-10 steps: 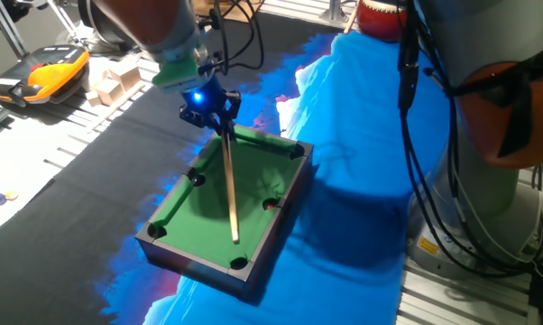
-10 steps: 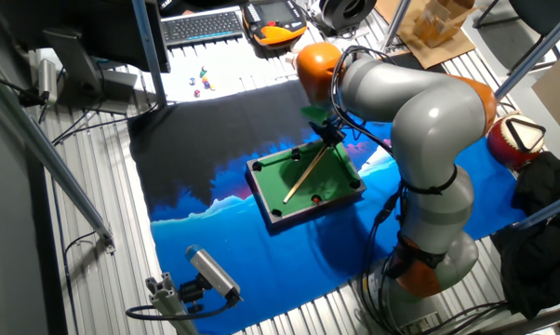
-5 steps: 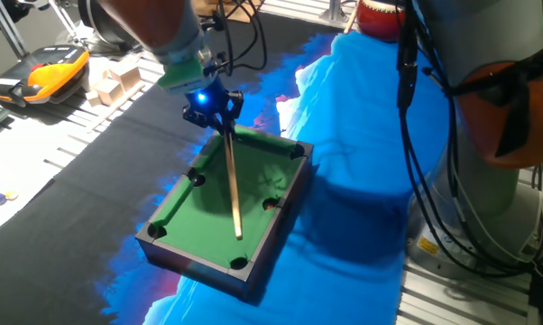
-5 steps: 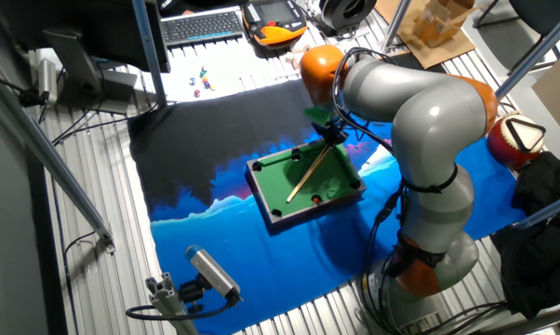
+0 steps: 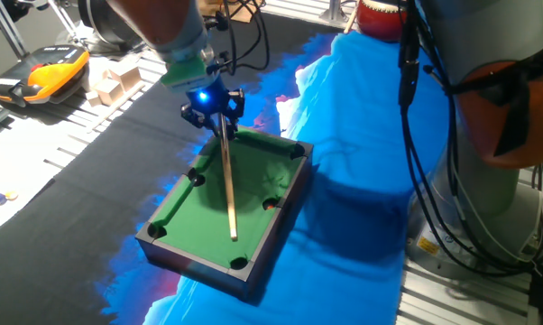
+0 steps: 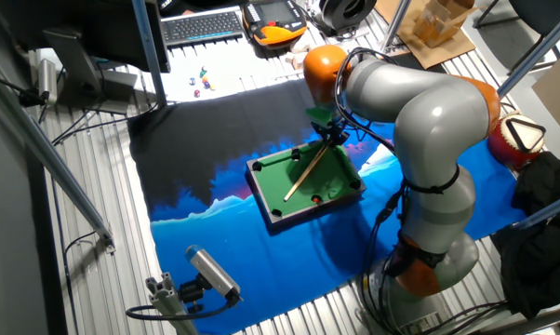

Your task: Hit the pool ball

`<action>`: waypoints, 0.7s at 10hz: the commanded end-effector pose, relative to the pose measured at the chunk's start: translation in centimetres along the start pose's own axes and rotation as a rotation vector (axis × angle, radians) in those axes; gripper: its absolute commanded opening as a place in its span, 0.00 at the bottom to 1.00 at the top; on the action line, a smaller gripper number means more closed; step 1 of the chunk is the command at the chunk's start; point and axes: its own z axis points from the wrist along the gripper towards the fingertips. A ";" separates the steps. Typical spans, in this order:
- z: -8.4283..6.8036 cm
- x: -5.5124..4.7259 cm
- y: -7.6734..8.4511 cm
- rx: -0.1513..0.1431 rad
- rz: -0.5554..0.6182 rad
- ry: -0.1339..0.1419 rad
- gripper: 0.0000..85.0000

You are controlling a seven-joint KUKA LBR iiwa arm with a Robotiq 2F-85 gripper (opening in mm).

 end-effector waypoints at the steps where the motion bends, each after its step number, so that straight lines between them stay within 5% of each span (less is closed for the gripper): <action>1: -0.9 0.1 -0.1 -0.026 0.006 0.021 0.40; 2: -1.9 0.1 -0.3 -0.032 -0.008 0.023 0.40; 4: -4.4 -0.4 -0.6 -0.073 -0.120 0.061 0.00; 7: -7.8 -2.6 -1.7 -0.096 -0.270 0.087 0.00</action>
